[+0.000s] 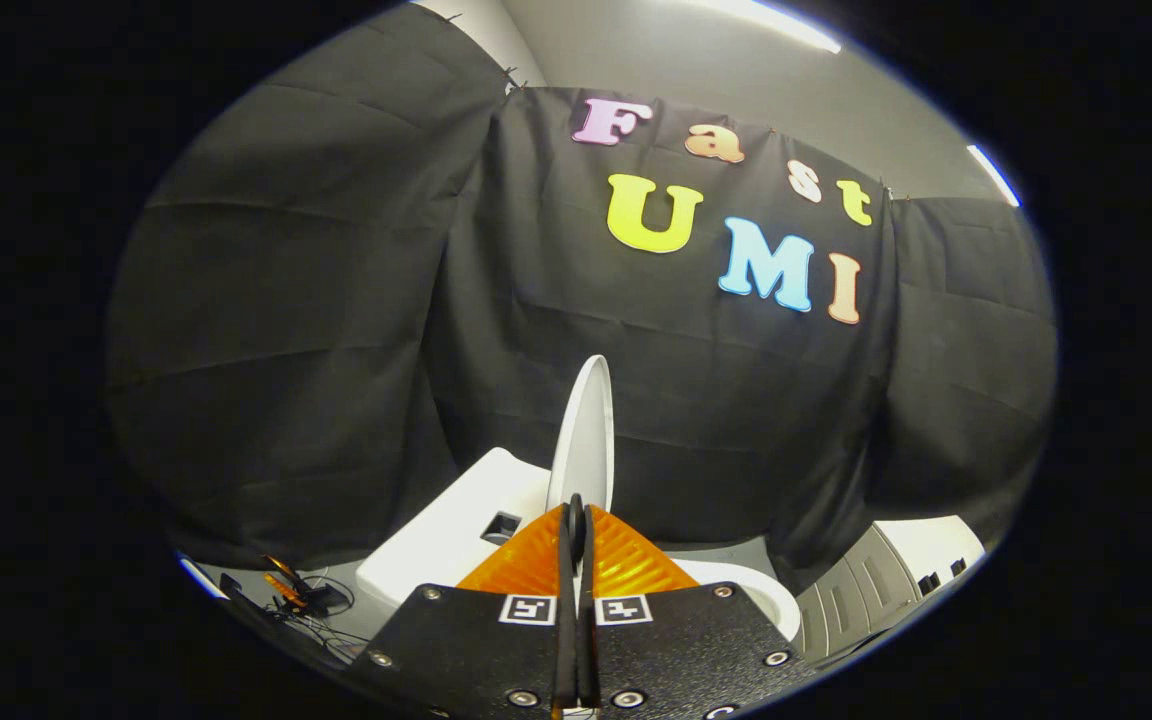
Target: Open the toilet lid.
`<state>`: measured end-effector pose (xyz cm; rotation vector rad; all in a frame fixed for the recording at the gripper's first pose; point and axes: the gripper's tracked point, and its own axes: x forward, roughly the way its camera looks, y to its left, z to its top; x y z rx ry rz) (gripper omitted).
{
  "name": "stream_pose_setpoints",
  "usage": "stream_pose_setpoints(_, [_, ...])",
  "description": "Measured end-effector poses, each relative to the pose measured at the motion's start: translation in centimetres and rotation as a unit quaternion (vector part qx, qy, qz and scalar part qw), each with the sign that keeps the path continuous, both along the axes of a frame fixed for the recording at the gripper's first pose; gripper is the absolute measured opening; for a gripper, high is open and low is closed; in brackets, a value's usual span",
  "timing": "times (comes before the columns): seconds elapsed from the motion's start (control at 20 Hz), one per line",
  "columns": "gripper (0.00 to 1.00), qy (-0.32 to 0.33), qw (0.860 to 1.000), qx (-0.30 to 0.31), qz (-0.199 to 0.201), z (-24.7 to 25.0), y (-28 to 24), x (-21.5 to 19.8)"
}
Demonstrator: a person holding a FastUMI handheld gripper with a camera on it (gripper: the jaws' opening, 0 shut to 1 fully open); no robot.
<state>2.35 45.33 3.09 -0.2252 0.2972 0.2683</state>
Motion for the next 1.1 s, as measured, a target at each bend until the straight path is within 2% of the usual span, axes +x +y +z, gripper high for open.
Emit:
stream_pose_setpoints(0.15, [0.02,0.001,1.000,0.023,0.005,-0.3,1.2,-0.4])
stream_pose_setpoints(0.45, [0.02,-0.005,1.000,0.017,0.018,-0.3,2.2,-0.6])
stream_pose_setpoints(0.55, [0.06,-0.004,0.999,0.015,0.031,-0.2,2.1,-0.3])
stream_pose_setpoints(0.8, [0.18,0.027,0.995,0.057,0.083,-0.5,2.3,-0.4])
stream_pose_setpoints(0.9, [0.34,0.032,0.993,0.066,0.088,-0.2,1.7,-1.5])
stream_pose_setpoints(1.1, [0.95,0.026,0.988,0.090,0.126,2.0,0.7,-3.5])
